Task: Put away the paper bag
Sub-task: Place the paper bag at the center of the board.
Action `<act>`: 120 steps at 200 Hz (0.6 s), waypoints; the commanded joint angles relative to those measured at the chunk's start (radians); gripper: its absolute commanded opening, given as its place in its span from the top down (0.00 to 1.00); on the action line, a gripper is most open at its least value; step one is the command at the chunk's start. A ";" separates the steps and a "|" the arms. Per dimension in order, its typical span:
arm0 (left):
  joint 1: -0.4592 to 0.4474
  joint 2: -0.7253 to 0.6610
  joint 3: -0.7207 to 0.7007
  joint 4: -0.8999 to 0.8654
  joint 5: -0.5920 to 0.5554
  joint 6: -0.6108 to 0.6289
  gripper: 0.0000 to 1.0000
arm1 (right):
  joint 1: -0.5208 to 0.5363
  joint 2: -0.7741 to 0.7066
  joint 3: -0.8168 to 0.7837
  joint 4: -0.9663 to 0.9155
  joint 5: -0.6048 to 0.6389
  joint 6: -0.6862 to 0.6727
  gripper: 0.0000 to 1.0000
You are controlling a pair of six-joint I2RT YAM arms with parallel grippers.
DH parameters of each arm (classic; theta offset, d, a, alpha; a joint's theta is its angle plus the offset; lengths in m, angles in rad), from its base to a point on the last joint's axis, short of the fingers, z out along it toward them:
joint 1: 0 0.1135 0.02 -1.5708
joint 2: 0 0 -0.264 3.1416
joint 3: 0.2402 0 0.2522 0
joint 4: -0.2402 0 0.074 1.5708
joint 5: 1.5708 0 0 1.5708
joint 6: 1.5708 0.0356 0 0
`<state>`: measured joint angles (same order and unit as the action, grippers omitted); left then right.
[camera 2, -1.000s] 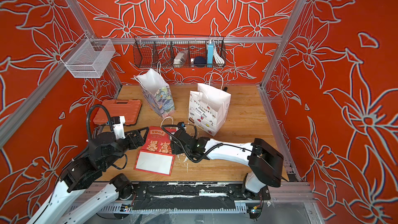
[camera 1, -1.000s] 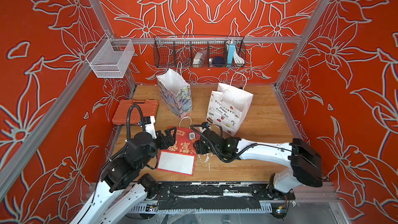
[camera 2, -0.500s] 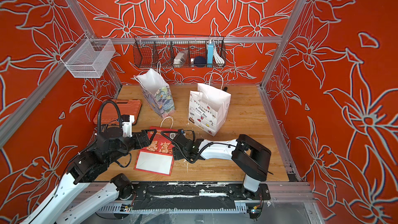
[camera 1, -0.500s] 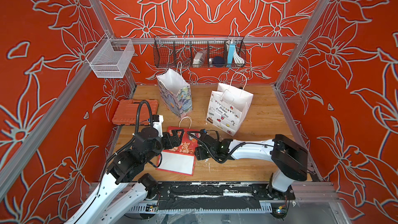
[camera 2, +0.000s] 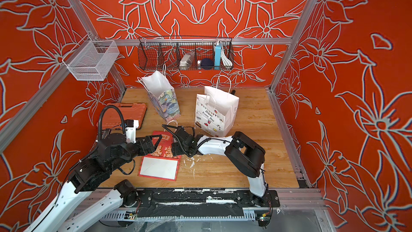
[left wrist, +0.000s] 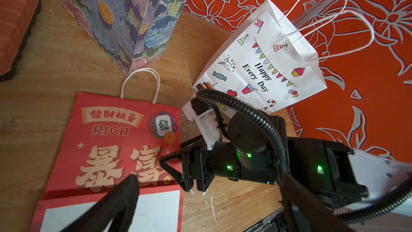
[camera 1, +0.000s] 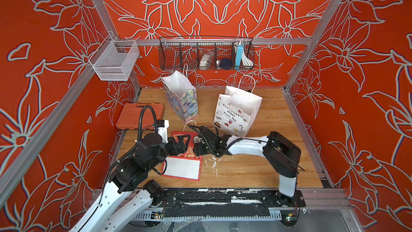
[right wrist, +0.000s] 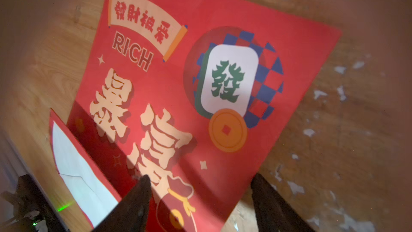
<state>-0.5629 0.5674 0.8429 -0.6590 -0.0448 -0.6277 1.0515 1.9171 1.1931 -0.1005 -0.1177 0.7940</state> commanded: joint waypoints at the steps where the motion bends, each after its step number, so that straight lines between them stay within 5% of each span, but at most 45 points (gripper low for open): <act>1: 0.006 0.007 -0.017 0.043 0.015 0.018 0.03 | -0.019 0.016 0.035 0.037 -0.062 -0.037 0.27; 57: 0.008 0.028 -0.034 0.104 0.042 0.049 0.03 | -0.048 -0.193 0.008 -0.184 -0.040 -0.211 0.26; 120: 0.011 0.087 -0.078 0.299 0.158 0.106 0.03 | -0.051 -0.869 -0.130 -0.706 0.219 -0.237 0.34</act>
<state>-0.5610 0.6235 0.7654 -0.4801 0.0399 -0.5785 1.0065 1.2366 1.1122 -0.5339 -0.0589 0.5598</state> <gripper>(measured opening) 0.975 0.681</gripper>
